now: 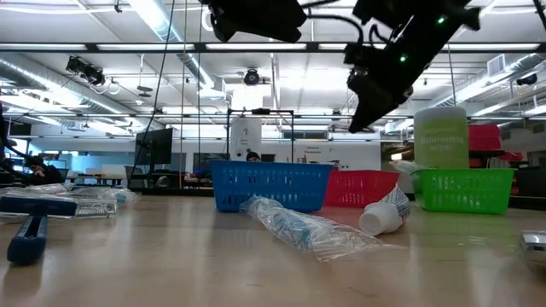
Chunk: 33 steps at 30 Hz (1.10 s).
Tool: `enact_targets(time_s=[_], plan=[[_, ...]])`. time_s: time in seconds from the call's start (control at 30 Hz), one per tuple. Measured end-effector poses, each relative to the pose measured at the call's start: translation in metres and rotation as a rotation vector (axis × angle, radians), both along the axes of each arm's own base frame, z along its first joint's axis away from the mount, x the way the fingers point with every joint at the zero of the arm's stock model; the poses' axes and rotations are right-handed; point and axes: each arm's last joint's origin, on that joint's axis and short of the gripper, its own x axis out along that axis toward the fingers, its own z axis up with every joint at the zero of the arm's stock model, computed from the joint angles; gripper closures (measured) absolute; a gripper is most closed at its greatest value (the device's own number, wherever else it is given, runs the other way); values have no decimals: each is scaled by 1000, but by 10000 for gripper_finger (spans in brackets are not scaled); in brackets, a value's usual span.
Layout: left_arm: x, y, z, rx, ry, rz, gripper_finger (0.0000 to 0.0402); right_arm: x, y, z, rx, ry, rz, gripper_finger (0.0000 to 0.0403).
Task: Pick & Place Travel size toiletries
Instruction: Put the silver nail cutter into the red bin
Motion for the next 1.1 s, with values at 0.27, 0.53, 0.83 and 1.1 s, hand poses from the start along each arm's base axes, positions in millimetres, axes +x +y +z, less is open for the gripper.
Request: enact_targets(time_s=[0.27, 0.53, 0.83, 1.1], plan=[[0, 0, 0, 9, -2, -6, 264, -2, -37, -30, 176, -66, -57, 339], [0, 0, 0, 12, -1, -8, 264, -15, -51, -58, 175, -185, -76, 337], [0, 0, 0, 11, -2, -7, 264, -26, -50, -75, 213, -232, -35, 332], [0, 0, 0, 25, -1, -17, 264, -27, -49, -77, 213, -223, -36, 304]])
